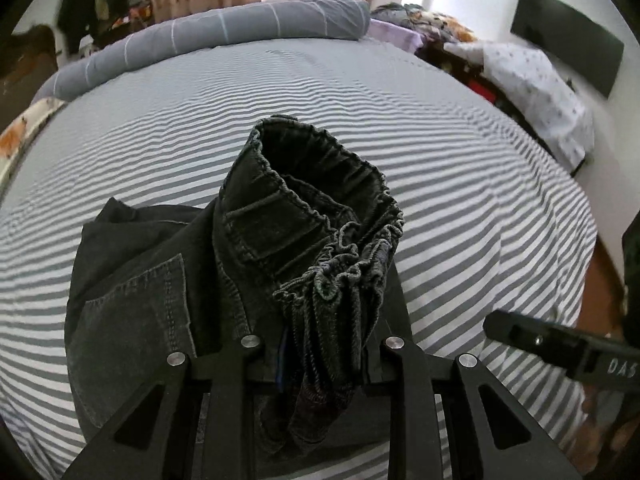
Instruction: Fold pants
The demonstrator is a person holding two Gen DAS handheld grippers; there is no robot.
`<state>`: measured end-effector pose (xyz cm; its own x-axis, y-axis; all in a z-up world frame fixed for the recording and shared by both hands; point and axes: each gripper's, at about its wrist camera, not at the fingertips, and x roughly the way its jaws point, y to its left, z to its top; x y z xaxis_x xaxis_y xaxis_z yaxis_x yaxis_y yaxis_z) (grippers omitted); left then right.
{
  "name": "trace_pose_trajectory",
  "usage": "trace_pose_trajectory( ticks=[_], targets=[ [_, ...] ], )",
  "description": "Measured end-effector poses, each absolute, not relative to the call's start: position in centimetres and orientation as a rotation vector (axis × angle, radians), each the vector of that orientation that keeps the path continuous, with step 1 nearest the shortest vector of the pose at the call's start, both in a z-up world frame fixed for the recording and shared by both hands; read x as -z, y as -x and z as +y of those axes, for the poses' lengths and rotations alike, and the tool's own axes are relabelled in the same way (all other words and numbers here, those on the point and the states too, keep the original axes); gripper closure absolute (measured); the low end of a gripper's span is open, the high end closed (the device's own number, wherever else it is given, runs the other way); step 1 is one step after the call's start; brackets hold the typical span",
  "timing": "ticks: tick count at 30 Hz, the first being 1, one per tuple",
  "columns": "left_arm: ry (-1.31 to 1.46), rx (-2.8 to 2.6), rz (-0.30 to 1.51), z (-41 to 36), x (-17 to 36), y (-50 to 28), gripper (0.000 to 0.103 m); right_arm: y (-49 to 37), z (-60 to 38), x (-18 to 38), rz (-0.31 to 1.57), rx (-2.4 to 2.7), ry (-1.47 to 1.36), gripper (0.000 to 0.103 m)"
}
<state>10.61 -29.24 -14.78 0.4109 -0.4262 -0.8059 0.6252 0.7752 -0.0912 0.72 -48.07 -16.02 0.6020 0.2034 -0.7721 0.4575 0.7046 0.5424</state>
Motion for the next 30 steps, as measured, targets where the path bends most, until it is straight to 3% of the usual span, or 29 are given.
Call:
trace_pose_trajectory(
  ticks=[16,23,30],
  targets=[
    [-0.245,0.777,0.943,-29.6,14.1,-7.9,0.065,0.0,-50.0,15.2,0.903,0.212,-0.81,0.044],
    [-0.212,0.72,0.872,-22.9,12.1,-7.8,0.057,-0.6,-48.4,13.7,0.888,0.139,-0.782,0.043],
    [-0.153,0.485,0.922,-14.8,14.1,-11.4,0.056,-2.7,-43.0,12.9,0.927,-0.027,-0.707,0.044]
  ],
)
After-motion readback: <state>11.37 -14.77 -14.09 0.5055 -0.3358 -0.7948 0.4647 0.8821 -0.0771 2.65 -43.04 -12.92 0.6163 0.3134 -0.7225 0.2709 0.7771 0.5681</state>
